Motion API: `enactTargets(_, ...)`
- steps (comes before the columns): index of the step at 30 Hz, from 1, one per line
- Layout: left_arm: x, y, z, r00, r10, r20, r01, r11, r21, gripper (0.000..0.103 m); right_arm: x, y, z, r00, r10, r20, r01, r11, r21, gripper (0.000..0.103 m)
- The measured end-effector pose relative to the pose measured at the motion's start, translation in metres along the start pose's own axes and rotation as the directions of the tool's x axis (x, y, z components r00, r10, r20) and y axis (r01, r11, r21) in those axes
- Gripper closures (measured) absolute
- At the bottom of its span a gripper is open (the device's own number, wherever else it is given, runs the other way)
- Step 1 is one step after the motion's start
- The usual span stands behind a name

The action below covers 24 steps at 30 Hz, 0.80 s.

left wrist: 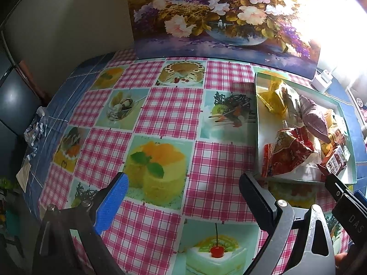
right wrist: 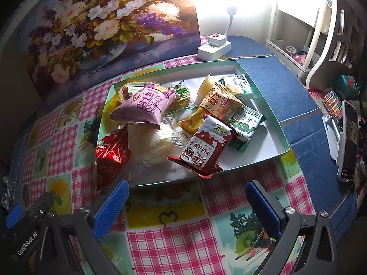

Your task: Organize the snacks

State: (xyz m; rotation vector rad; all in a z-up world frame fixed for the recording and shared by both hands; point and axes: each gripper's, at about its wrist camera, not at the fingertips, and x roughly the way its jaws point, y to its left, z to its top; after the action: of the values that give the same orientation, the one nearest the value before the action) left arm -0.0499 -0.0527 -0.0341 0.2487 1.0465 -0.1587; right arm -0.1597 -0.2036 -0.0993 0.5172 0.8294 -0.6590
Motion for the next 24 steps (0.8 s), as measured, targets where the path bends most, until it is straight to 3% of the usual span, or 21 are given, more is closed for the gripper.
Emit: enactTargets(24, 0.0040, 0.0057, 0.0042, 1.000, 0.013, -0.028, -0.013, 1.000, -0.003, 0.006, 0.0064, 0.0035, 0.0042, 1.000, -0.002, -0.011, 0.002, 1.000, -0.016, 0.000)
